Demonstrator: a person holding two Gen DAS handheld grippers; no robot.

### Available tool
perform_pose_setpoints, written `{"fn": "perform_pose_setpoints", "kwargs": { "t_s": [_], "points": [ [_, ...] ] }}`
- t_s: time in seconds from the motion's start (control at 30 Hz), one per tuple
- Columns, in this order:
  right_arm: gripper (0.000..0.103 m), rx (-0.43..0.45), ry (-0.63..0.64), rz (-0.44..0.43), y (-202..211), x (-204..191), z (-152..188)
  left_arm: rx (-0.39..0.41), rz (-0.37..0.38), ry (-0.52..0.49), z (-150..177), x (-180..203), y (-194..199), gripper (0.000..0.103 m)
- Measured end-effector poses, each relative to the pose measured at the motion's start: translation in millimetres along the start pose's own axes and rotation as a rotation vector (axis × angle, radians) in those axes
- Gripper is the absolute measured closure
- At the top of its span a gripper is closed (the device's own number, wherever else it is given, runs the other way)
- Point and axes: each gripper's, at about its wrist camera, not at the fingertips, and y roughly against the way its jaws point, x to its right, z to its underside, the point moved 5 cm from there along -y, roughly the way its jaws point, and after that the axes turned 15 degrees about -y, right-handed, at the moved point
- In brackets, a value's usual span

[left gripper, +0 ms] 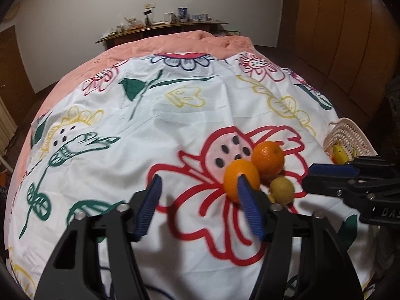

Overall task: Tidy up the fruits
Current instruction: 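Close the left tool on one orange while the right tool closes on the other orange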

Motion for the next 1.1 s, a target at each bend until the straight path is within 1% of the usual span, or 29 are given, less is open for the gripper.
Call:
{"fn": "perform_pose_setpoints", "kwargs": {
  "t_s": [0.07, 0.1, 0.17, 0.2, 0.3, 0.37, 0.47, 0.53, 0.57, 0.6, 0.63, 0.7, 0.77, 0.9, 1.1],
  "points": [
    [0.077, -0.002, -0.004, 0.002, -1.9, 1.6, 0.9, 0.0, 0.001, 0.004, -4.4, 0.0, -2.6, 0.048],
    [0.077, -0.003, -0.008, 0.002, -2.4, 2.4, 0.8, 0.002, 0.015, 0.011, -7.1, -0.9, -3.6, 0.049],
    [0.077, -0.004, -0.024, 0.0, -3.6, 5.0, 0.2, -0.004, 0.084, 0.039, -10.1, -2.4, -7.0, 0.049],
    [0.077, -0.004, -0.028, -0.002, -3.7, 5.8, -0.3, -0.005, 0.104, 0.048, -10.3, -2.2, -8.1, 0.049],
    [0.077, 0.003, -0.044, -0.012, -1.8, 8.4, -1.1, -0.002, 0.115, 0.043, -9.4, -0.2, -9.3, 0.049],
    [0.077, 0.005, -0.05, -0.016, -1.6, 9.8, -1.5, -0.004, 0.141, 0.044, -9.5, 2.4, -10.5, 0.049],
    [0.076, 0.009, -0.067, -0.02, -1.9, 12.2, -2.5, -0.015, 0.178, 0.013, -11.2, 12.5, -14.9, 0.049],
    [0.076, 0.015, -0.077, -0.024, -0.1, 13.5, -2.6, -0.028, 0.182, -0.028, -12.3, 22.3, -21.5, 0.049],
    [0.076, 0.018, -0.081, -0.026, 0.7, 14.3, -2.9, -0.039, 0.183, -0.033, -12.3, 24.2, -25.3, 0.049],
    [0.076, 0.021, -0.086, -0.027, 1.6, 15.1, -3.1, -0.046, 0.187, -0.03, -12.5, 24.4, -28.3, 0.054],
    [0.076, 0.024, -0.087, -0.028, 2.5, 15.4, -3.1, -0.059, 0.201, -0.02, -11.9, 23.2, -31.5, 0.061],
    [0.076, 0.028, -0.091, -0.028, 3.9, 16.0, -3.9, -0.069, 0.243, 0.007, -11.4, 20.7, -36.0, 0.064],
    [0.076, 0.032, -0.091, -0.029, 5.5, 16.2, -5.3, -0.059, 0.261, 0.025, -11.1, 17.8, -35.3, 0.064],
    [0.076, 0.045, -0.085, -0.029, 8.7, 14.8, -10.8, -0.001, 0.229, 0.051, -10.9, 10.7, -23.5, 0.064],
    [0.075, 0.046, -0.073, -0.015, 2.8, 8.2, -19.4, 0.048, 0.133, 0.121, -1.3, -9.6, -4.5, 0.064]
  ]
}}
